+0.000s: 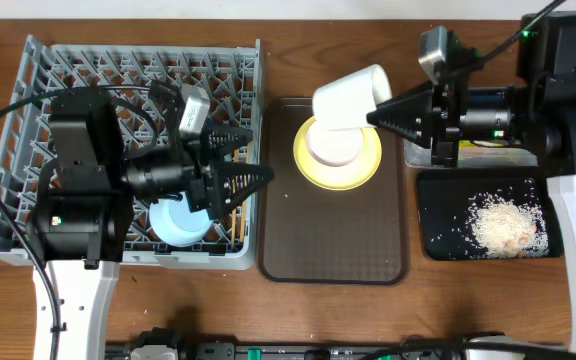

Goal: Sort waste into correct bins and load items into the dishwasher

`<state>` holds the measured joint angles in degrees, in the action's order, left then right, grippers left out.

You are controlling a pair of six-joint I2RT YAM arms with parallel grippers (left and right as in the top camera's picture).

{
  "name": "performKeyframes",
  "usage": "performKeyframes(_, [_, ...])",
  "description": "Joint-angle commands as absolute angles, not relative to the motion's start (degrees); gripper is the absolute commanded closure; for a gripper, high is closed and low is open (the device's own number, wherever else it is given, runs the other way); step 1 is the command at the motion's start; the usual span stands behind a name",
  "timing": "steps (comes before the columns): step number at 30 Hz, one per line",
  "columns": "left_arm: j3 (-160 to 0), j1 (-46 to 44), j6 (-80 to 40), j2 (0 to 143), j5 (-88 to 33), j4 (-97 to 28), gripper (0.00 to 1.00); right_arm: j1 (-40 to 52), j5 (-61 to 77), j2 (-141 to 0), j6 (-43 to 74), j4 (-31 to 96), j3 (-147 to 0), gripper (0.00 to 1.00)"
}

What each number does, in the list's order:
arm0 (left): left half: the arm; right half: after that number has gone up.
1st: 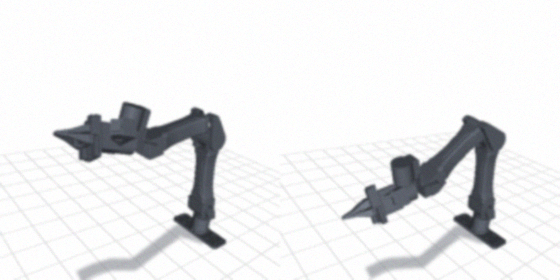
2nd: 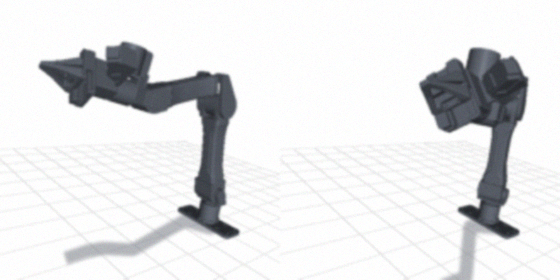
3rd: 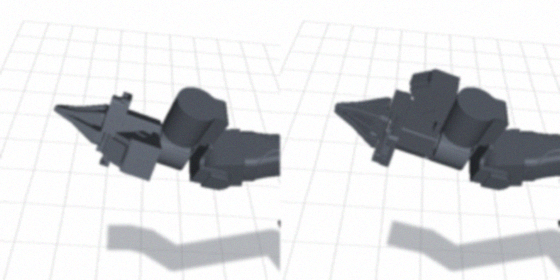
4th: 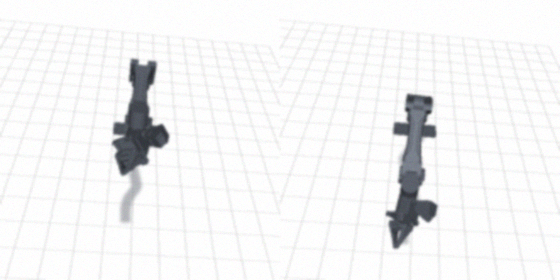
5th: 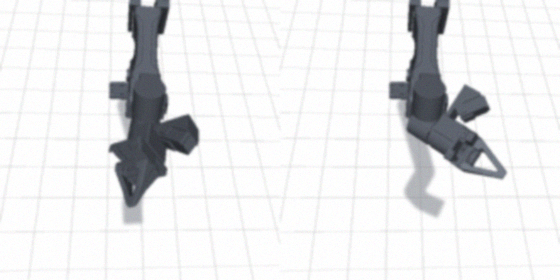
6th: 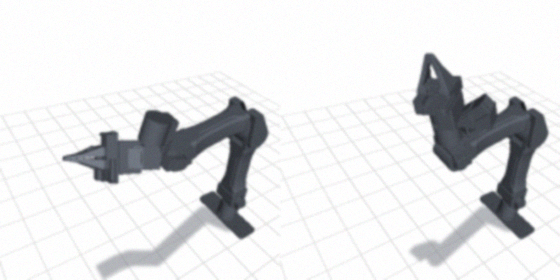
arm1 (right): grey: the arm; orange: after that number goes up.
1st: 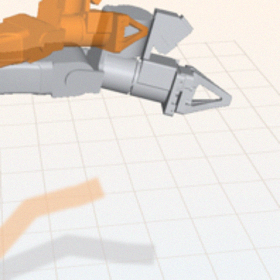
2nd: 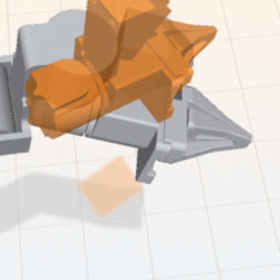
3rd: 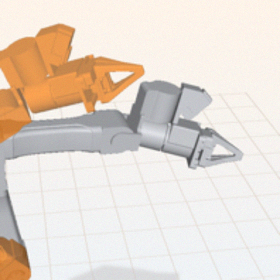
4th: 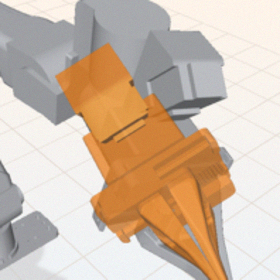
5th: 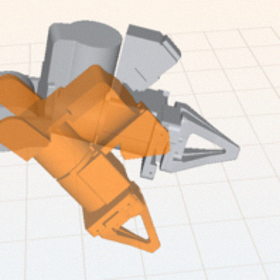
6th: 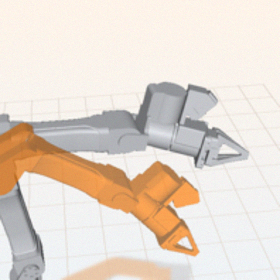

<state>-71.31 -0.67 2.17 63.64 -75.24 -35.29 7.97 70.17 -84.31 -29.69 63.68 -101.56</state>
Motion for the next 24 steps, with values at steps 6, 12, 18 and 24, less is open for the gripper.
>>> performKeyframes(6, [-71.7,-0.9,3.9,63.6,-80.8,-34.1,0.02,16.4,78.7,-86.3,-33.3,62.5,-101.4,0.99])
performKeyframes(12, [-71.7,-0.9,3.9,63.6,-80.8,-33.5,0.02,20.9,79.5,-86.3,-32.7,59.7,-101.4,0.99])
performKeyframes(18, [-71.7,-2.8,3.8,63.6,-80.8,-31.8,0.02,23.6,79.0,-86.4,-32.7,59.0,-101.4,0.99])
performKeyframes(24, [-71.7,-4.9,3.8,63.6,-80.8,-30.0,0.07,24.3,77.3,-86.5,-32.7,58.9,-101.4,0.99])
